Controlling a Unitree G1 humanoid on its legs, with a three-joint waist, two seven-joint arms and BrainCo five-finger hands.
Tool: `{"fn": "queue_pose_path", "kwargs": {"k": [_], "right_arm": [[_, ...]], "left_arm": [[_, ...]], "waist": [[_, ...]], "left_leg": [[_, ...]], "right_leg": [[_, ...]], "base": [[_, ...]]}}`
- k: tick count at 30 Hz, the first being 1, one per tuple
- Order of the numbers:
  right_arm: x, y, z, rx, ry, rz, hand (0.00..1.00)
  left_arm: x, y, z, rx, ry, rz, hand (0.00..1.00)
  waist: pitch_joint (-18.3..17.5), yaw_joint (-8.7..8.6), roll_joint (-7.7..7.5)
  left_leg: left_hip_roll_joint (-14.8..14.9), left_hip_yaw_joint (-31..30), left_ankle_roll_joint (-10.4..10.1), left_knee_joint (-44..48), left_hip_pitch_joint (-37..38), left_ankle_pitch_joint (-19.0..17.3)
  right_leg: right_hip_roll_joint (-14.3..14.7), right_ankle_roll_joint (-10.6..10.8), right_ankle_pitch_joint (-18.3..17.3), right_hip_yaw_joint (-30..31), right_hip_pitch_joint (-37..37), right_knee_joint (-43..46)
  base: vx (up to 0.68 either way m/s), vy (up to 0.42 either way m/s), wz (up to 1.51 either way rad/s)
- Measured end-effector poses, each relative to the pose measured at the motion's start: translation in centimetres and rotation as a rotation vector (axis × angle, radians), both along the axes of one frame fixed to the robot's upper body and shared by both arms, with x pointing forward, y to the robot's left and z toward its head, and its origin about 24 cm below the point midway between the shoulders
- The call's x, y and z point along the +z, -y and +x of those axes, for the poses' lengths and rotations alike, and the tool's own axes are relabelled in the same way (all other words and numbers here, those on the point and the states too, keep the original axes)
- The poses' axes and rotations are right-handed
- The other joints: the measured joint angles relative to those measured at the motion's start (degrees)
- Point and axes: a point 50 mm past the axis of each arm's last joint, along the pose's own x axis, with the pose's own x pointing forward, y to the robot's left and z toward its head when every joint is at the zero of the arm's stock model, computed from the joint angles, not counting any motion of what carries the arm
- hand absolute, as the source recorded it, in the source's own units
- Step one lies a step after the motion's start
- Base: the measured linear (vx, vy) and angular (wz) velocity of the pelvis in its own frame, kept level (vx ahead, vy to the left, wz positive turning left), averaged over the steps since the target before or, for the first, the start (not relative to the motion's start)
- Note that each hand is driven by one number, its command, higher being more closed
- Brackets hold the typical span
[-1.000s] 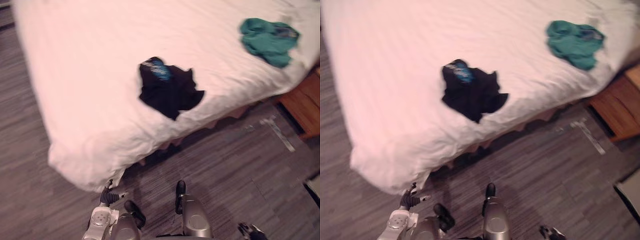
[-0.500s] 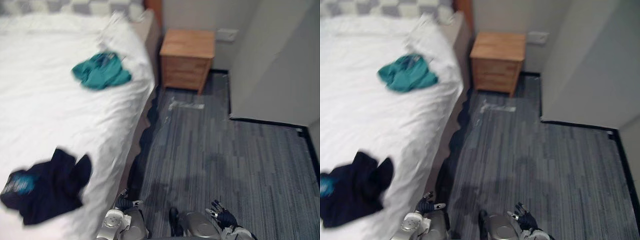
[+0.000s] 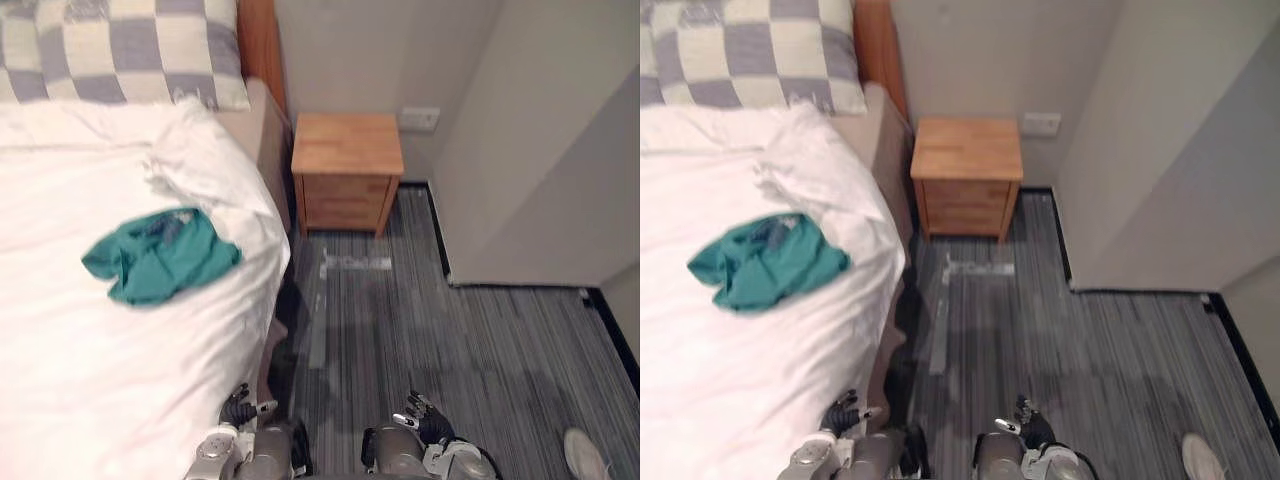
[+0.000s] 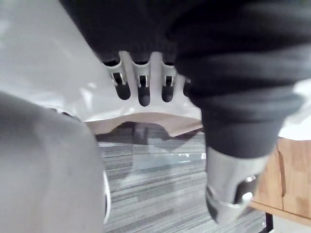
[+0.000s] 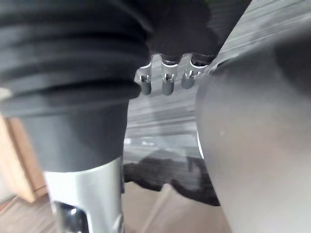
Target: Tidy the bed and pick cloth on bed and put in laundry
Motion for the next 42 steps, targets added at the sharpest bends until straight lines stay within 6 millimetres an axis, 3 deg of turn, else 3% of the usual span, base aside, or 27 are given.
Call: {"fn": "queue_pose_path", "kwargs": {"k": [3, 4, 6, 7, 8, 9, 10, 13, 14, 15, 17, 18, 19, 20, 22, 24, 26, 27, 29, 30, 34, 35, 37, 38, 40, 41, 42], "right_arm": [[0.0, 0.0, -0.2, -0.020, 0.003, 0.008, 0.00], [0.0, 0.1, -0.2, -0.019, -0.001, 0.000, 0.00], [0.2, 0.6, -0.2, -0.021, 0.002, -0.006, 0.00], [0.4, 1.3, -0.2, -0.017, 0.002, -0.028, 0.00], [0.6, 1.8, 0.1, -0.011, 0.005, -0.043, 0.00], [0.9, 2.5, 0.6, -0.002, 0.012, -0.062, 0.00], [1.4, 2.8, 1.4, -0.003, 0.036, -0.070, 0.00], [3.4, 3.0, 3.6, -0.029, 0.163, -0.098, 0.00], [4.0, 3.3, 4.1, -0.051, 0.196, -0.109, 0.00], [4.7, 3.8, 4.6, -0.084, 0.228, -0.130, 0.00], [5.7, 4.2, 5.5, -0.106, 0.277, -0.154, 0.00], [6.4, 4.1, 6.4, -0.116, 0.311, -0.163, 0.00], [6.7, 4.1, 6.8, -0.124, 0.324, -0.168, 0.00], [7.9, 4.5, 8.0, -0.157, 0.380, -0.193, 0.00], [9.2, 5.3, 8.7, -0.229, 0.437, -0.224, 0.00], [12.4, 6.2, 9.1, -0.298, 0.579, -0.305, 0.00], [16.3, 6.6, 8.9, -0.339, 0.750, -0.388, 0.00], [18.2, 6.8, 8.7, -0.354, 0.829, -0.426, 0.00], [21.1, 6.3, 9.2, -0.322, 0.947, -0.484, 0.00], [22.3, 6.1, 10.4, -0.285, 0.986, -0.519, 0.00], [26.2, 5.0, 15.2, -0.106, 1.049, -0.659, 0.00], [26.5, 4.8, 16.0, -0.073, 1.029, -0.694, 0.00], [25.8, 4.8, 16.8, -0.032, 0.958, -0.725, 0.00], [25.2, 4.8, 17.2, 0.014, 0.904, -0.737, 0.00], [24.3, 4.4, 17.4, 0.082, 0.851, -0.754, 0.00], [23.7, 4.1, 17.4, 0.112, 0.817, -0.760, 0.00], [23.1, 3.9, 17.5, 0.123, 0.787, -0.755, 0.00]], "left_arm": [[0.1, -0.4, 0.0, 0.028, 0.016, 0.002, 0.00], [0.1, -0.6, -0.6, 0.075, 0.024, -0.006, 0.00], [-0.1, -0.7, -1.5, 0.114, 0.025, -0.009, 0.00], [-0.1, -0.2, -1.5, 0.128, 0.043, -0.025, 0.00], [-0.1, 0.2, -1.3, 0.129, 0.049, -0.039, 0.00], [0.0, 0.6, -1.0, 0.130, 0.060, -0.059, 0.00], [-0.1, 0.5, -1.2, 0.135, 0.052, -0.069, 0.00], [-0.2, 0.2, -2.2, 0.097, 0.044, -0.090, 0.00], [-0.2, 0.3, -2.3, 0.079, 0.049, -0.095, 0.00], [-0.2, 0.3, -2.7, 0.063, 0.047, -0.095, 0.00], [-0.3, 0.3, -3.3, 0.065, 0.037, -0.106, 0.00], [-0.5, -0.4, -4.2, 0.088, 0.013, -0.099, 0.00], [-0.5, -0.9, -4.3, 0.096, 0.007, -0.089, 0.00], [-0.5, -1.3, -4.5, 0.111, -0.004, -0.080, 0.00], [-0.5, -1.5, -4.7, 0.138, -0.014, -0.068, 0.00], [-0.6, -1.8, -5.5, 0.165, -0.025, -0.067, 0.00], [-0.4, -2.3, -5.4, 0.163, -0.011, -0.053, 0.00], [-0.3, -2.8, -5.4, 0.163, -0.008, -0.040, 0.00], [0.0, -4.4, -6.2, 0.163, -0.027, 0.004, 0.00], [-0.2, -4.7, -6.5, 0.181, -0.051, 0.007, 0.00], [-0.7, -2.7, -7.0, 0.176, -0.068, -0.101, 0.00], [-0.9, -2.2, -7.1, 0.180, -0.072, -0.118, 0.00], [-0.9, -2.0, -7.1, 0.198, -0.073, -0.121, 0.00], [-0.9, -2.1, -7.0, 0.203, -0.070, -0.111, 0.00], [-0.8, -2.2, -6.9, 0.179, -0.074, -0.090, 0.00], [-0.9, -1.9, -6.7, 0.172, -0.090, -0.081, 0.00], [-0.9, -1.8, -6.6, 0.165, -0.097, -0.076, 0.00]], "waist": [[0.26, 0.07, -1.87], [-0.12, 0.17, -1.71], [-1.38, 0.32, -0.60], [-1.59, 0.03, 2.11], [-1.45, 0.00, 3.70], [-0.83, 1.05, 5.80], [-0.80, 1.14, 6.41], [-1.27, 1.02, 5.83], [-1.41, 0.99, 6.05], [-1.55, 0.96, 6.35], [-1.57, 1.38, 6.35], [-1.65, 2.04, 5.26], [-1.77, 2.27, 3.77], [-1.79, 2.33, 2.49], [-1.62, 2.16, 2.23], [-2.15, 0.68, 2.26], [-2.91, -1.09, 1.54], [-3.49, -1.96, 0.57], [-5.89, -1.42, -3.67], [-6.56, -0.35, -4.33], [-6.82, 1.81, -0.04], [-6.72, 2.04, 0.55], [-6.66, 2.20, 0.87], [-6.65, 2.78, 0.93], [-6.72, 2.83, 1.09], [-6.70, 2.47, 2.61], [-6.65, 2.06, 2.60]], "left_leg": [[-0.76, -5.61, -2.44, 1.57, 1.60, -4.44], [0.52, -9.52, -3.95, 4.33, 3.69, -8.91], [2.86, -11.53, -3.84, 5.94, 6.10, -10.54], [6.30, -11.24, -2.03, 20.55, -0.73, -7.73], [8.37, -10.85, -1.97, 27.17, -3.79, -4.60], [11.15, -9.77, -2.60, 34.97, -8.09, -2.20], [11.06, -7.16, -3.97, 35.32, -9.40, -3.07], [4.16, 10.47, -5.05, 13.59, -10.89, -1.79], [3.12, 16.73, -3.91, 7.99, -11.54, 0.85], [2.73, 23.64, -0.53, 4.26, -12.82, 3.40], [2.64, 26.60, 2.86, 3.73, -14.38, 6.09], [2.29, 26.22, 8.48, 5.59, -14.48, 4.63], [1.66, 25.88, 7.98, 6.52, -14.71, 4.01], [-0.27, 23.01, 8.17, 5.73, -14.39, 2.64], [-1.26, 17.35, 7.36, 4.92, -12.57, 2.51], [-3.14, 6.22, 5.57, 0.23, -9.18, 4.10], [-4.68, -3.23, 4.53, -2.26, -8.98, 5.65], [-5.53, -7.01, 3.33, -2.74, -9.23, 6.37], [-8.33, -12.76, 0.89, -2.35, -9.89, 6.78], [-7.95, -14.68, -0.47, -1.38, -9.83, 6.52], [-2.36, -13.91, -3.61, -4.69, -8.60, 7.95], [-0.36, -9.58, -3.63, -4.33, -8.61, 7.88], [4.51, 1.83, -3.08, 0.56, -9.00, 6.97], [7.36, 6.60, -1.02, 6.12, -9.12, 5.65], [10.14, 9.04, 0.23, 12.32, -9.56, 4.34], [9.78, 9.28, -2.75, 9.59, -9.35, 3.92], [8.87, 9.00, -4.17, 7.08, -8.71, 3.67]], "right_leg": [[-3.08, 4.53, 8.48, 6.70, -1.64, -13.28], [-3.68, 3.24, 9.20, 7.56, -1.80, -6.50], [-2.38, 1.35, 10.72, 5.97, -2.67, 1.51], [-1.49, -1.93, 7.49, 2.45, -2.02, 6.21], [-0.54, -2.58, 6.26, 0.88, -0.26, 5.77], [1.08, -3.77, 5.27, -0.96, 3.78, 3.05], [1.29, -4.80, 5.24, -1.84, 7.14, 0.49], [-1.23, -4.79, 5.46, -7.65, 16.35, -8.77], [-1.16, -4.58, 5.34, -9.78, 17.96, -10.14], [-0.44, -4.17, 4.14, -12.12, 19.21, -10.56], [0.36, -3.40, -1.21, -14.76, 19.70, -5.79], [-1.06, -2.16, -5.79, -15.21, 18.61, 1.29], [-2.66, -1.28, -7.21, -15.19, 17.14, 6.22], [-6.36, -0.92, -5.33, -14.16, 12.16, 19.53], [-6.49, -3.17, -5.20, -11.16, 8.94, 26.95], [-0.83, -4.21, -8.84, -2.18, 8.02, 17.91], [3.41, -3.14, -8.25, 10.36, 5.33, 11.50], [3.96, -1.68, -6.82, 16.17, 4.55, 7.85], [0.68, 0.29, 5.52, 20.60, 4.52, -4.33], [0.61, -0.24, 5.42, 18.62, 5.80, -5.19], [3.65, -3.09, 8.64, 11.77, 12.48, -14.23], [3.83, -3.34, 8.81, 9.52, 13.81, -14.82], [3.93, -4.67, 8.52, 6.20, 15.38, -14.59], [3.49, -5.63, 7.92, 4.75, 15.86, -13.88], [2.63, -5.75, 6.48, 2.36, 15.60, -12.57], [2.17, -4.52, 5.62, 1.01, 15.33, -11.66], [1.61, -4.15, 5.39, 0.29, 15.33, -11.62]], "base": [[0.51, -0.207, 1.29], [0.60, -0.345, 1.06], [0.72, -0.462, 1.15], [0.77, -0.498, 1.20], [0.73, -0.418, 0.93], [0.44, -0.243, 0.45], [0.55, -0.267, 0.41], [0.47, -0.230, 0.57], [0.52, -0.227, 0.96], [0.35, -0.124, 0.84], [0.42, -0.083, 0.79], [0.39, -0.040, 0.63], [0.44, -0.034, 0.76], [0.44, -0.079, 1.08], [0.34, -0.093, 1.32], [0.34, -0.213, 2.14], [0.26, -0.251, 2.72], [0.24, -0.327, 3.09], [0.29, -0.449, 2.02], [0.27, -0.424, 0.90], [0.16, -0.259, 0.69], [0.06, -0.222, 0.95], [0.03, -0.156, 0.74], [0.00, -0.073, 0.59], [-0.03, 0.046, 0.57], [-0.05, 0.140, 0.57], [-0.04, 0.152, 0.71]]}}
